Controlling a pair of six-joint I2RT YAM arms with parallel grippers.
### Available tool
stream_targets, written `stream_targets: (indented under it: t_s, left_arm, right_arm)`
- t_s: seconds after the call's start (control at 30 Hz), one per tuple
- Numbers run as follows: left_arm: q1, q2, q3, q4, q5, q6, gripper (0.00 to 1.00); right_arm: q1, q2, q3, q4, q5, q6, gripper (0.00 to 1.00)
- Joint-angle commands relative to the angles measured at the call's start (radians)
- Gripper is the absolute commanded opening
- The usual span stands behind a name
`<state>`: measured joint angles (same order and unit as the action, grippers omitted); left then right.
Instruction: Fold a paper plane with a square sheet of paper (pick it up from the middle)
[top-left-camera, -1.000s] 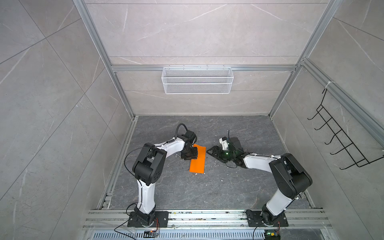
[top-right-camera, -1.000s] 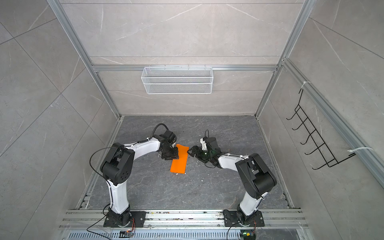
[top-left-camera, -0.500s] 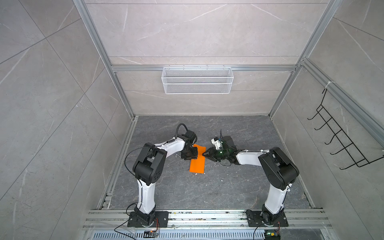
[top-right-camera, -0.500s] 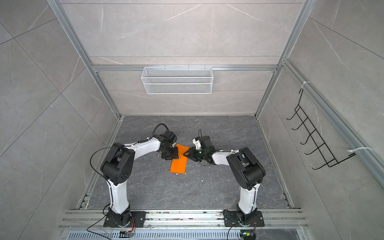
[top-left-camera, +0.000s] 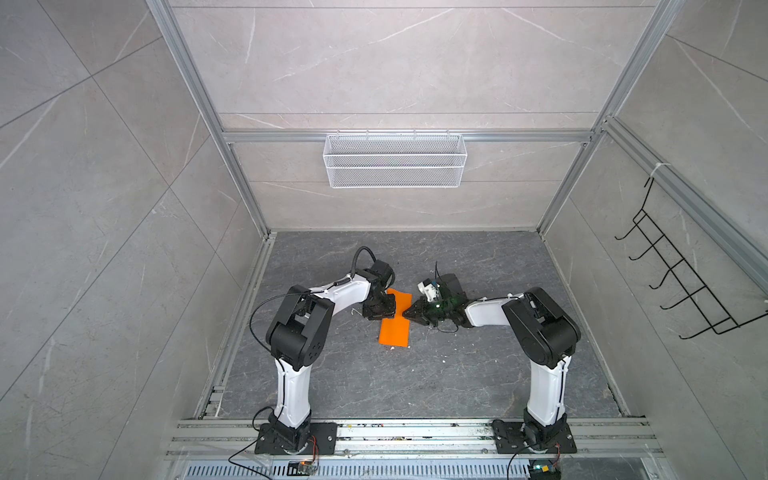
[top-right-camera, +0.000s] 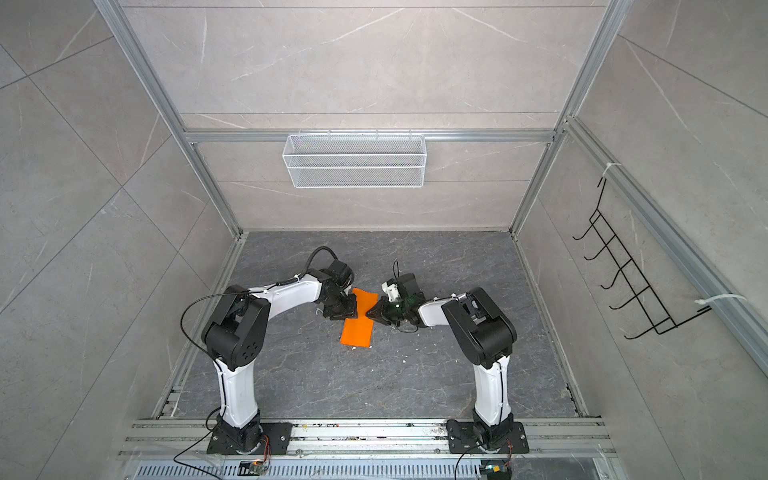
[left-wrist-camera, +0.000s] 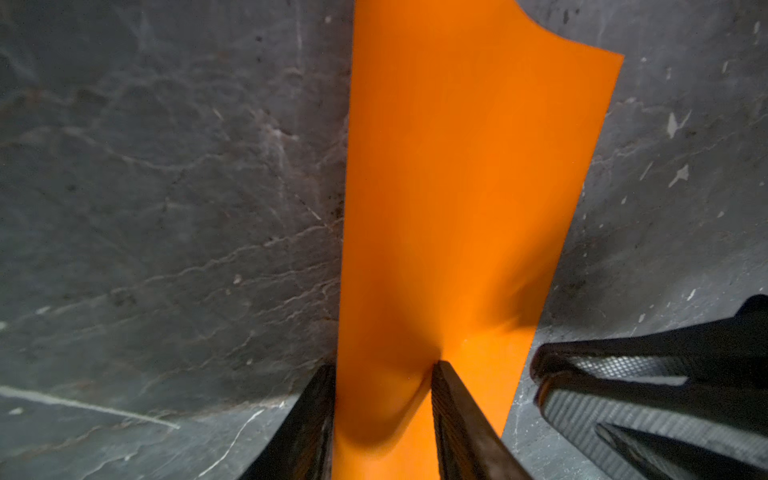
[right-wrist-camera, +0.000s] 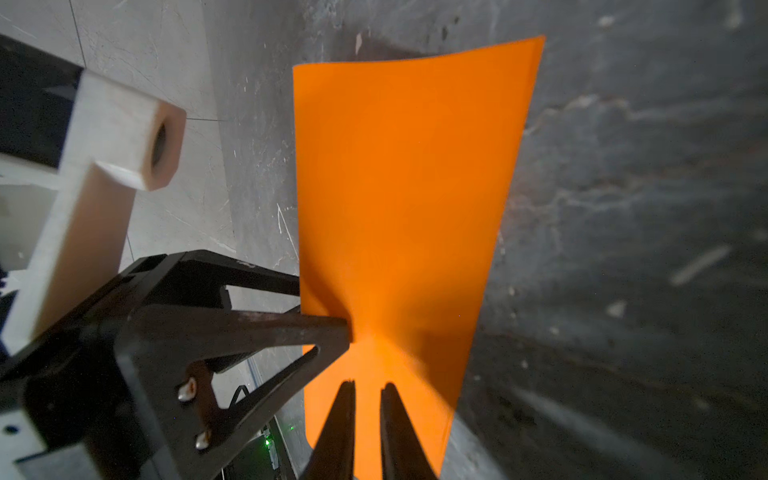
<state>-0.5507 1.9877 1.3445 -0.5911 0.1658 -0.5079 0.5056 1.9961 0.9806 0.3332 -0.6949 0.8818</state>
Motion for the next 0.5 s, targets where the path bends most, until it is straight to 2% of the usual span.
stream_targets:
  t_s: [0.0, 0.2, 0.47]
  left_arm:
    - [-0.003, 0.106, -0.057, -0.071, -0.065, 0.004, 0.43]
    - [-0.003, 0.108, -0.053, -0.073, -0.066, 0.006, 0.43]
    - [-0.003, 0.057, -0.007, -0.097, -0.048, 0.007, 0.44]
  right_arm:
    - [0.004, 0.036, 0.021, -0.034, -0.012, -0.017, 0.16]
    - [0.003, 0.062, 0.033, -0.124, 0.004, -0.075, 0.15]
    - [0.003, 0.074, 0.054, -0.277, 0.089, -0.135, 0.14]
